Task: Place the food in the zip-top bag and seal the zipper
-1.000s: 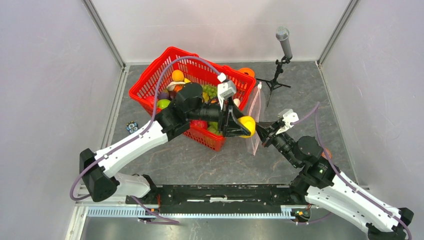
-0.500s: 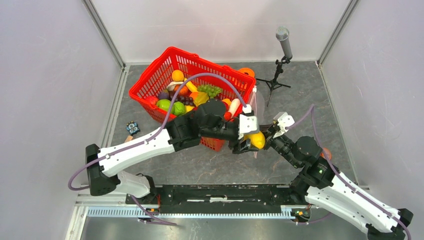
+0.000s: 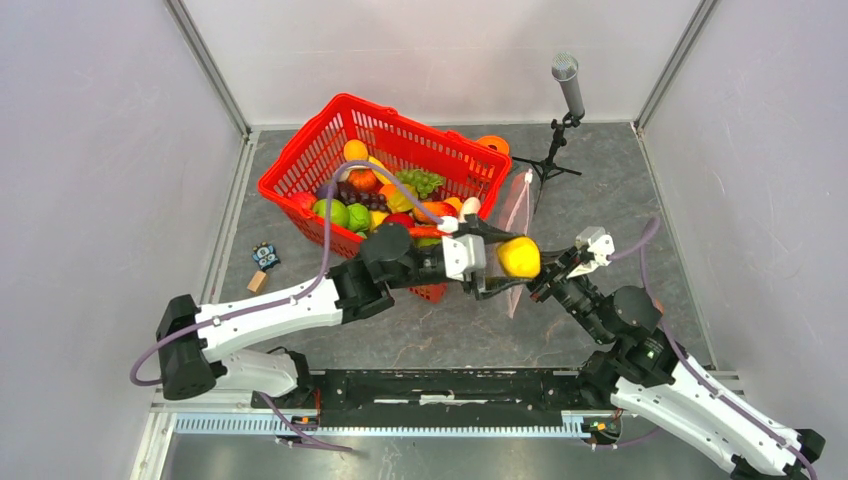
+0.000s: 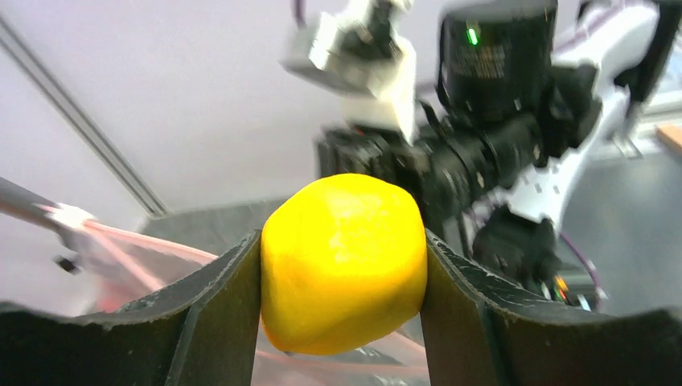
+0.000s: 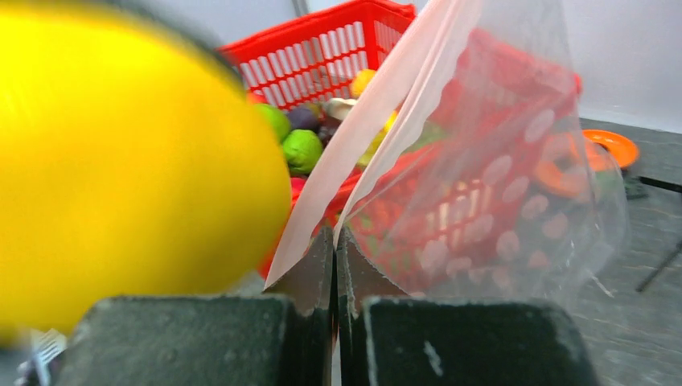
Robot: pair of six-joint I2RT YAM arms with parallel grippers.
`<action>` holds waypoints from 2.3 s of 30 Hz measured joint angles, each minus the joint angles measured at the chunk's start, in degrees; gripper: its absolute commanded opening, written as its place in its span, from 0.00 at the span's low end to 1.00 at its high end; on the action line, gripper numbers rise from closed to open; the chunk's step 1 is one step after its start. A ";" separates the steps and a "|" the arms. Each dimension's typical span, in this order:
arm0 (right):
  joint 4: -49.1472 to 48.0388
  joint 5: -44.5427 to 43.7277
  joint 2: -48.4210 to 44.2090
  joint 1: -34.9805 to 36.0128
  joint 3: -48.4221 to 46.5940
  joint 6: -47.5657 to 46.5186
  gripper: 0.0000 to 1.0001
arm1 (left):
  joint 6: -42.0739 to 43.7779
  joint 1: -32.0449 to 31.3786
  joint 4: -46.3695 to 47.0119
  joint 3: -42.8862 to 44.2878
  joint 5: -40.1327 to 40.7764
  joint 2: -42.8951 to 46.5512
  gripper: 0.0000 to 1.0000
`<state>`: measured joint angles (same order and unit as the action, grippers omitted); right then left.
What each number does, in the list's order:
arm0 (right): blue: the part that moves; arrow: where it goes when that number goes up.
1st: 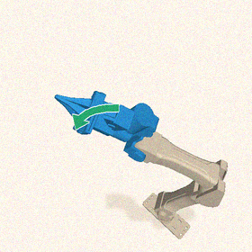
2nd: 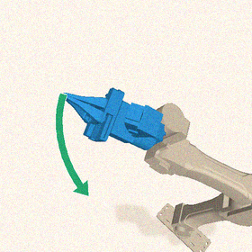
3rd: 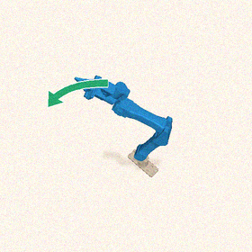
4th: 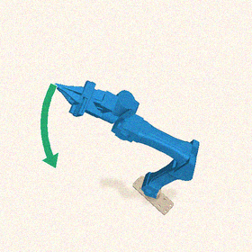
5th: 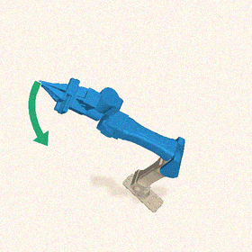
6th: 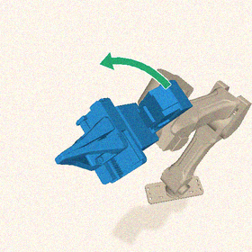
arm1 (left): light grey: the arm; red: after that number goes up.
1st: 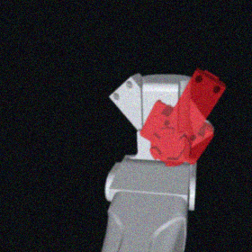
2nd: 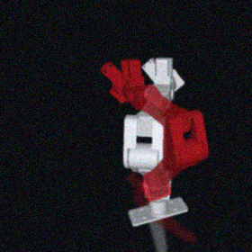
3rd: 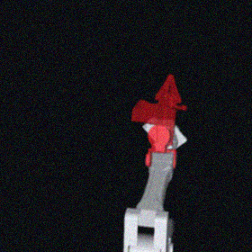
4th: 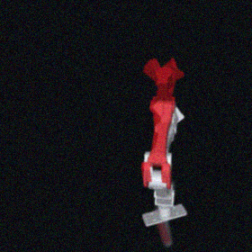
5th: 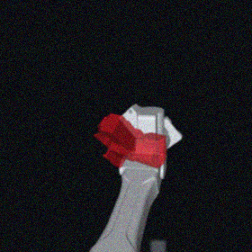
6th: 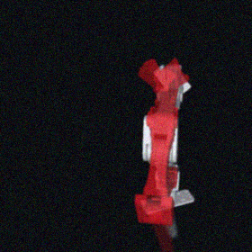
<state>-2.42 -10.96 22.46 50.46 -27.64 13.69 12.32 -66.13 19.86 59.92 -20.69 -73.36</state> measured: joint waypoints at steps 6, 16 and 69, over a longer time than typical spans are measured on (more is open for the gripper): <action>-0.22 2.69 -4.20 0.44 1.44 4.44 0.00 | -0.83 0.15 12.74 -1.07 3.30 4.90 0.30; -2.56 5.95 -5.05 0.44 2.27 6.19 0.00 | -15.06 1.64 28.96 -1.29 4.68 0.55 0.29; 11.56 -11.02 -7.19 0.52 -0.20 9.62 0.00 | -30.10 2.71 37.13 -9.18 17.38 -14.10 0.29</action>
<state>9.15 -21.98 15.27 50.98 -27.83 23.31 -17.78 -63.42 56.99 50.74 -3.31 -87.46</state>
